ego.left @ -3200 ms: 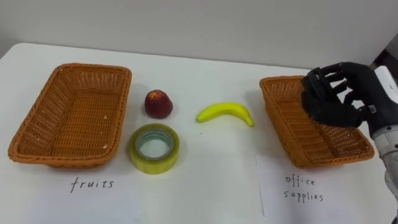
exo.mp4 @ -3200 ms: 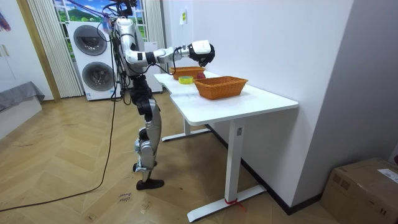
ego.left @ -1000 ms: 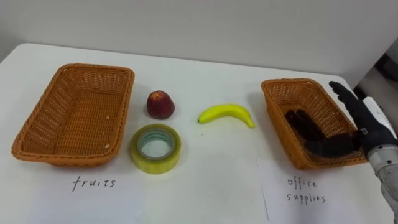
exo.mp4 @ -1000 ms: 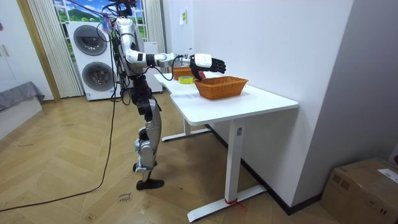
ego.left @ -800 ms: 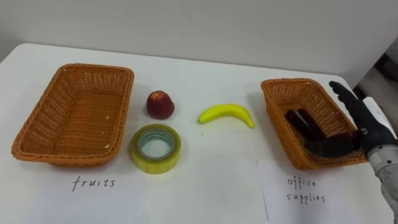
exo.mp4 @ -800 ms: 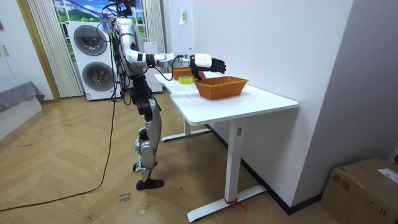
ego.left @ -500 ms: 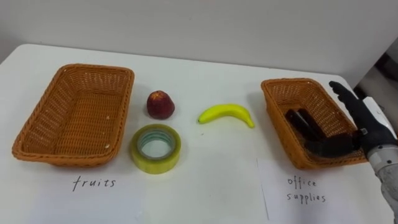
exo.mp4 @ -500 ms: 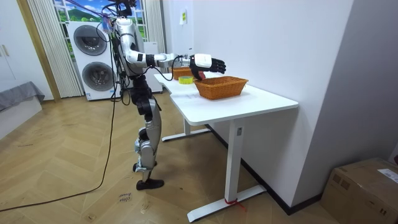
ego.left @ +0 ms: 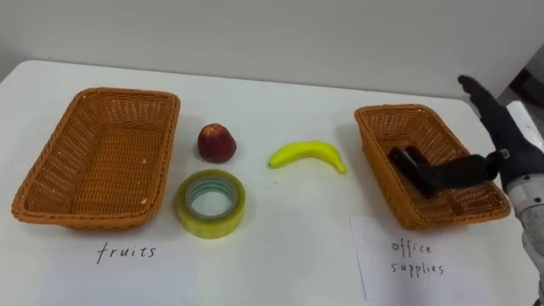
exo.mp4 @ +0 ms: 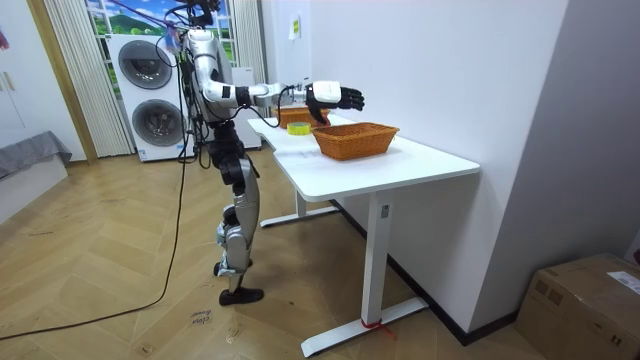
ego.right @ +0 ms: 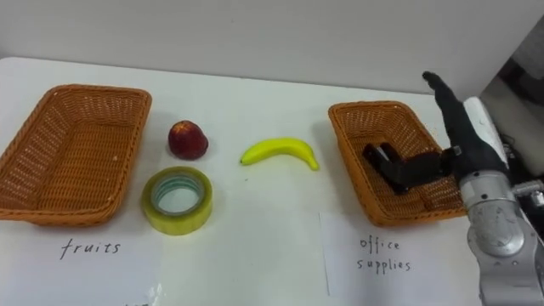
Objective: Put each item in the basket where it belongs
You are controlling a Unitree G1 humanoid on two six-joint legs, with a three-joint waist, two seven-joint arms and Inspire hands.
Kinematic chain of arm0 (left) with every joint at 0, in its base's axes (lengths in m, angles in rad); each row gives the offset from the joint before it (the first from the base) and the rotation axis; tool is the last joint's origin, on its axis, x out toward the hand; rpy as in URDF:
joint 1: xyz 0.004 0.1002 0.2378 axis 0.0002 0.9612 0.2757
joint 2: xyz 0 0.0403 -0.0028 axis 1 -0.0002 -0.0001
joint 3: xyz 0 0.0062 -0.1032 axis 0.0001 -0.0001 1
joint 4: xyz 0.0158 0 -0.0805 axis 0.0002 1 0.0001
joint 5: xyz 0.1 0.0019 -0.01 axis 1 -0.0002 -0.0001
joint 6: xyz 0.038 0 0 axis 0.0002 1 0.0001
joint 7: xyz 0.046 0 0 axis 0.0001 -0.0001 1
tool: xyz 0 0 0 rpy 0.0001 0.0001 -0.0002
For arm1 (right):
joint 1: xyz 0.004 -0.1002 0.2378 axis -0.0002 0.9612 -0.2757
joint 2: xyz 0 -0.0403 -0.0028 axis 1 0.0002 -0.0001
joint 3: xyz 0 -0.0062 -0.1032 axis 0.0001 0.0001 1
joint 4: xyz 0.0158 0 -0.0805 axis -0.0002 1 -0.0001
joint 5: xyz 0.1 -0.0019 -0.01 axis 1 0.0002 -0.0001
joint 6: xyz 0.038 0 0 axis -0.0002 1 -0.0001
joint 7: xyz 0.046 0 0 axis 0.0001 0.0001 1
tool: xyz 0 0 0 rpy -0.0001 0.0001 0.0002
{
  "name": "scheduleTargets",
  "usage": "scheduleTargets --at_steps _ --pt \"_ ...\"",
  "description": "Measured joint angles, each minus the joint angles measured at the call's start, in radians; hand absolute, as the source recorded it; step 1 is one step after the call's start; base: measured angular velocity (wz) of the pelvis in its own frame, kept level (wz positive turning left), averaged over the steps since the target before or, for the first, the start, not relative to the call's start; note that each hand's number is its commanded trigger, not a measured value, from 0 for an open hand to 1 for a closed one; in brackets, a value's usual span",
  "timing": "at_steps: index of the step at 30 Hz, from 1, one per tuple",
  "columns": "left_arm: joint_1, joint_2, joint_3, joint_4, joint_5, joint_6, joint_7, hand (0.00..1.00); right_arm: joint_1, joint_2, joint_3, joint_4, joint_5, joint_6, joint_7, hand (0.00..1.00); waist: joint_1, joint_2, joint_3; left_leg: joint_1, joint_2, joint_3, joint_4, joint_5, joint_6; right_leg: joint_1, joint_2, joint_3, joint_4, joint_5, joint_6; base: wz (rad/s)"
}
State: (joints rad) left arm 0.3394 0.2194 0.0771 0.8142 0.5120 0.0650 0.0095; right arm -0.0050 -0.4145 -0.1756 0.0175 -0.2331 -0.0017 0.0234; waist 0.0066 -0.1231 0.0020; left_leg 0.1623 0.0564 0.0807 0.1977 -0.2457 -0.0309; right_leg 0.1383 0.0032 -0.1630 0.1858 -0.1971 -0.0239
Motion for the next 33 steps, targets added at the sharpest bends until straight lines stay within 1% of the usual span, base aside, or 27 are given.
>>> scheduleTargets --at_steps 4,8,9,11,13,16,19,22,25,27,29,31,33 --pt "0.0 0.0 0.0 0.006 0.004 0.0 -0.001 0.0 -0.006 0.0 0.0 -0.034 0.036 -0.003 0.001 0.0 0.0 0.0 0.0003 0.001 0.0 -0.001 0.0 0.0 0.0 -0.002 0.0 -0.001 -0.001 0.0 0.0 0.0" --pt "-0.004 0.0 -0.001 0.013 -0.001 0.003 -0.009 0.0 -0.016 0.0 0.002 -0.043 0.083 -0.002 0.003 0.0 0.017 0.0 0.0004 0.004 0.001 0.001 0.001 0.0 0.0 -0.003 -0.003 -0.001 0.002 0.0 0.0 -0.02" --pt "-0.006 -0.001 -0.001 0.012 -0.001 0.006 -0.013 0.0 -0.016 0.0 0.003 -0.048 0.092 0.003 0.008 0.0 0.025 0.001 0.0006 0.003 0.001 0.001 0.001 0.0 0.0 -0.004 -0.003 -0.001 0.003 0.0 0.0 0.0" --pt "-0.009 -0.002 -0.001 0.01 -0.001 0.016 -0.013 0.0 -0.018 0.0 0.007 -0.075 0.094 0.011 0.017 0.0 0.028 0.003 0.0005 -0.003 0.0 0.001 0.002 0.0 0.0 -0.012 -0.004 -0.001 0.007 0.0 0.0 0.0" --pt "-0.008 -0.002 -0.001 0.01 -0.001 0.022 -0.013 0.0 -0.029 0.0 0.018 -0.103 0.093 0.017 0.024 0.0 0.029 0.007 0.0028 -0.013 0.0 0.001 0.002 0.0 0.0 -0.017 -0.003 -0.002 0.01 0.0 0.0 0.0" --pt "-0.007 -0.005 -0.001 0.012 0.001 0.038 -0.012 0.0 -0.055 0.001 0.04 -0.133 0.093 0.027 0.027 0.0 0.034 0.009 0.0029 -0.013 0.0 0.001 0.002 0.0 0.0 -0.011 -0.001 -0.002 0.012 0.0 0.0 0.0" --pt "-0.004 -0.007 -0.001 0.013 0.001 0.038 -0.012 0.0 -0.058 0.001 0.041 -0.176 0.094 0.026 0.03 0.0 0.056 0.009 0.0029 -0.012 -0.001 -0.002 0.002 0.0 0.0 -0.008 -0.002 -0.004 0.012 0.0 0.0 0.0" --pt "0.003 -0.009 -0.003 0.027 0.004 0.04 -0.01 0.0 -0.101 0.001 0.085 -0.178 0.09 0.026 0.035 0.0 0.062 0.01 0.0034 -0.013 0.0 -0.002 0.003 0.0 0.0 -0.01 -0.004 -0.006 0.013 -0.001 0.001 0.0" --pt "0.0 -0.011 -0.003 0.027 0.004 0.04 -0.009 0.0 -0.104 0.001 0.1 -0.183 0.094 0.026 0.05 0.0 0.079 0.008 0.0026 -0.017 -0.001 -0.008 0.006 0.0 0.0 -0.007 -0.01 -0.017 0.008 -0.001 0.001 0.08" --pt "0.002 -0.012 -0.004 0.026 0.004 0.048 -0.009 0.0 -0.106 0.004 0.122 -0.183 0.11 0.026 0.062 0.0 0.085 0.008 0.0026 -0.018 -0.005 -0.022 0.006 0.002 0.003 -0.001 -0.014 -0.034 0.001 -0.001 0.002 0.21" --pt "0.002 -0.012 -0.007 0.017 0.004 0.058 -0.01 0.0 -0.106 0.004 0.142 -0.183 0.113 0.026 0.067 0.0 0.089 0.008 0.0027 -0.018 -0.008 -0.03 0.007 0.003 0.004 0.0 -0.017 -0.042 0.0 -0.003 0.004 0.14" --pt "0.001 -0.012 -0.01 0.003 0.006 0.06 -0.013 0.0 -0.107 0.005 0.162 -0.183 0.114 0.027 0.071 0.0 0.102 0.008 0.003 -0.02 -0.01 -0.031 0.007 0.003 0.005 -0.001 -0.018 -0.043 0.0 -0.003 0.004 0.03" --pt "0.001 -0.012 -0.01 -0.012 0.01 0.062 -0.021 0.0 -0.107 0.006 0.172 -0.183 0.112 0.03 0.085 0.0 0.111 0.003 0.0007 -0.03 -0.014 -0.04 0.008 0.005 0.007 0.001 -0.02 -0.054 0.0 -0.004 0.007 0.12"
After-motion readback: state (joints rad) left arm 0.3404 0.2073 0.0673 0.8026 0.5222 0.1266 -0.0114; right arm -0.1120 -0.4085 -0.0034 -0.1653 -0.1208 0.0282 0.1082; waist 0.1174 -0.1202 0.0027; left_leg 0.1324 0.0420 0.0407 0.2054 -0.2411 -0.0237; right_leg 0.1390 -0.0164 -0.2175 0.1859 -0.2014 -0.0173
